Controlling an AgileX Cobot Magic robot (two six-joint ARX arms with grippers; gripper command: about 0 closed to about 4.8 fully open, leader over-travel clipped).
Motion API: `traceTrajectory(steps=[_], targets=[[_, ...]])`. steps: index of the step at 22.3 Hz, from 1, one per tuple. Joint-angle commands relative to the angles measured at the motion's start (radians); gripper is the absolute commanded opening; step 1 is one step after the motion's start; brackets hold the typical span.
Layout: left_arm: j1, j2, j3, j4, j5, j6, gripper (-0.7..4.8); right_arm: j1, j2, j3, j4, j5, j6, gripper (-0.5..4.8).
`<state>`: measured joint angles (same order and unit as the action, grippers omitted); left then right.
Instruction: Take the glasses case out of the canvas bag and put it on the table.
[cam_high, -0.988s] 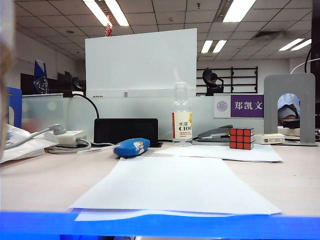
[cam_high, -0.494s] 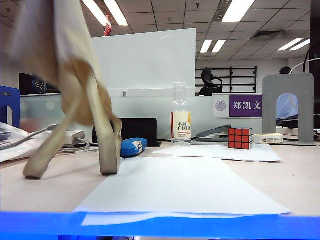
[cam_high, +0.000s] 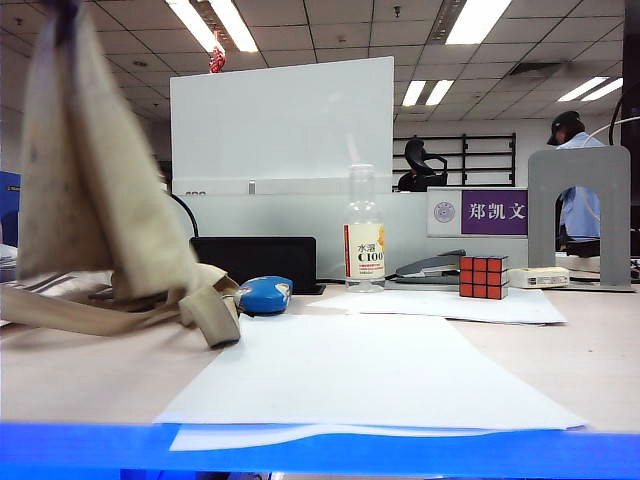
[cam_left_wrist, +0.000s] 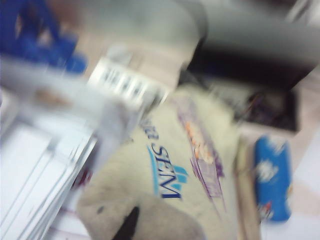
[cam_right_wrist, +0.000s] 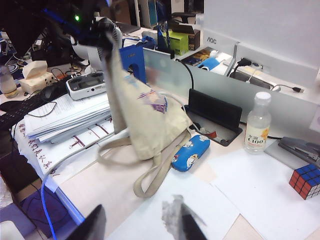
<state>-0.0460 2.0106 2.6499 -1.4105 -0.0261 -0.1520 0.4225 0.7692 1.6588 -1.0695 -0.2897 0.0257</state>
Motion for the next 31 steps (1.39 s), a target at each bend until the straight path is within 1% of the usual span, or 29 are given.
traceTrajectory(steps=[1, 2, 5, 8, 9, 10, 11, 12, 17, 19, 20, 22, 25, 29, 31], targets=[[-0.019, -0.058, 0.009, 0.036, 0.008, -0.018, -0.06, 0.001, -0.005, 0.003, -0.002, 0.003, -0.017, 1.89], [-0.019, -0.093, 0.009, 0.051, 0.024, -0.040, -0.06, 0.001, -0.005, 0.002, -0.006, 0.003, -0.028, 1.89], [-0.027, -0.169, 0.009, 0.043, 0.026, -0.038, -0.06, 0.000, -0.010, -0.017, -0.005, 0.004, -0.039, 1.89], [-0.023, -0.243, 0.009, 0.026, 0.026, -0.040, -0.06, 0.000, -0.030, -0.085, -0.002, 0.000, -0.049, 1.89], [-0.023, -0.248, 0.009, 0.018, 0.026, -0.040, -0.06, 0.000, -0.034, -0.099, -0.003, 0.000, -0.049, 1.89], [-0.023, -0.255, 0.009, -0.023, 0.027, -0.042, -0.06, 0.001, -0.045, -0.128, 0.000, 0.000, -0.050, 1.89], [-0.023, -0.256, 0.008, -0.027, 0.027, -0.035, -0.06, 0.000, -0.050, -0.138, 0.003, 0.000, -0.050, 1.89], [-0.024, -0.257, 0.006, -0.027, 0.030, -0.024, -0.06, 0.001, -0.056, -0.150, 0.011, 0.000, -0.052, 1.89], [-0.045, -0.268, 0.006, -0.027, 0.025, -0.024, -0.06, 0.000, -0.085, -0.174, 0.060, 0.000, -0.054, 1.89], [-0.046, -0.272, 0.006, -0.019, 0.025, 0.001, -0.06, 0.001, -0.097, -0.174, 0.080, 0.000, -0.057, 1.89], [-0.046, -0.269, 0.005, -0.005, 0.015, 0.016, -0.06, 0.001, -0.101, -0.174, 0.089, 0.000, -0.057, 1.89], [-0.045, -0.262, -0.007, 0.029, 0.000, 0.014, -0.06, 0.001, -0.110, -0.177, 0.112, 0.000, -0.061, 1.89], [-0.045, -0.250, -0.043, 0.137, 0.005, 0.015, -0.06, 0.001, -0.115, -0.177, 0.139, 0.000, -0.061, 1.89], [-0.050, -0.248, -0.106, 0.317, 0.065, 0.014, -0.05, 0.001, -0.119, -0.177, 0.171, -0.004, -0.061, 1.89], [-0.074, -0.248, -0.130, 0.400, 0.093, 0.017, -0.05, 0.001, -0.122, -0.177, 0.190, -0.003, -0.061, 1.90]])
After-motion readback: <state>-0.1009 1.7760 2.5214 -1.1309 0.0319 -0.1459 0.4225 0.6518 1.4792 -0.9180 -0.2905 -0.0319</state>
